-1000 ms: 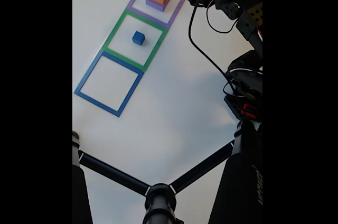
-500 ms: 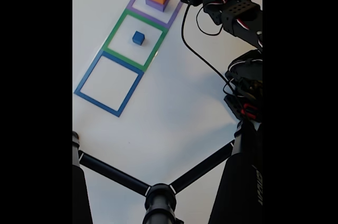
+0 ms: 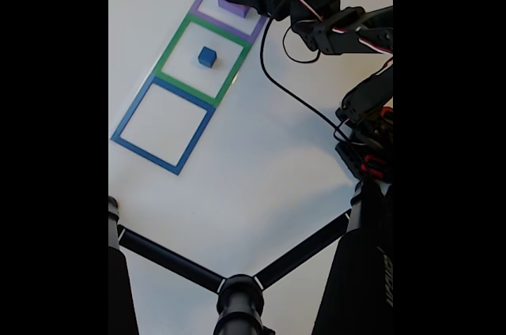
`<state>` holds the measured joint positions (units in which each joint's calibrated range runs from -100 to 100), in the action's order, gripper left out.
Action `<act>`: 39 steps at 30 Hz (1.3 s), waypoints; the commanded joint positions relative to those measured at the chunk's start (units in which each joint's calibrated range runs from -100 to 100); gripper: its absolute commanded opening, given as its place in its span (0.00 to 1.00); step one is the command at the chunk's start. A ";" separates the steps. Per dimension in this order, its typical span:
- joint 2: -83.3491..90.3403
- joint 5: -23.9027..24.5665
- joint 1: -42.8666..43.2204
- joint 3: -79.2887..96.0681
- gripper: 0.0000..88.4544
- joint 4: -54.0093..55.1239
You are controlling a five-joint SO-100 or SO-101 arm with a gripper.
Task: Tower of hanoi
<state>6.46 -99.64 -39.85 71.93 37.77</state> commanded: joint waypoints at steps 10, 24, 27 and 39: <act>-6.82 -0.36 3.51 -1.30 0.43 9.52; -9.00 -0.36 4.47 -0.93 0.40 11.22; -9.49 -0.36 4.66 -0.93 0.37 11.63; -9.97 -0.36 5.14 -0.66 0.22 11.87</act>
<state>-3.93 -99.46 -35.75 71.76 48.33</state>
